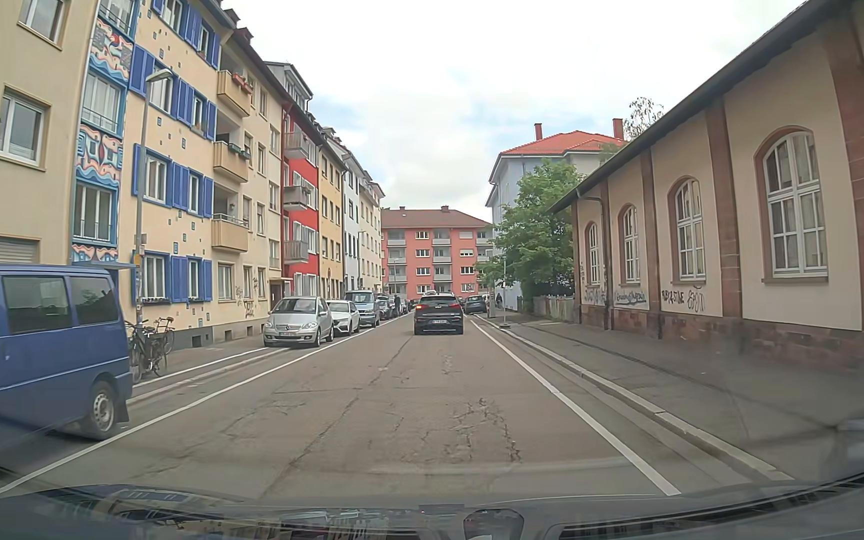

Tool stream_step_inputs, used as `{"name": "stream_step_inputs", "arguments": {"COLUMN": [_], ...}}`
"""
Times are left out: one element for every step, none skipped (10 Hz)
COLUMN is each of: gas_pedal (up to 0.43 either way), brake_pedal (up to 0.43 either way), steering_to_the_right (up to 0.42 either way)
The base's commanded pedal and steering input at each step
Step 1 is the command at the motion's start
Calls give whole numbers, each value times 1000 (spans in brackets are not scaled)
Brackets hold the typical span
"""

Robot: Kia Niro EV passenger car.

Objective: Follow the waypoints while adhering to traffic rules and regulations

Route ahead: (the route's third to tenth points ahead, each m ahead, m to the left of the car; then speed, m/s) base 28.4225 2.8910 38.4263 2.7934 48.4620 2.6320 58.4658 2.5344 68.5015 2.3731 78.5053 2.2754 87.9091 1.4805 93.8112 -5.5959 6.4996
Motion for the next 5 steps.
{"name": "stream_step_inputs", "arguments": {"gas_pedal": [67, 67, 67, 59, 59], "brake_pedal": [0, 0, 0, 0, 0], "steering_to_the_right": [1, 1, 2, 2, 2]}}
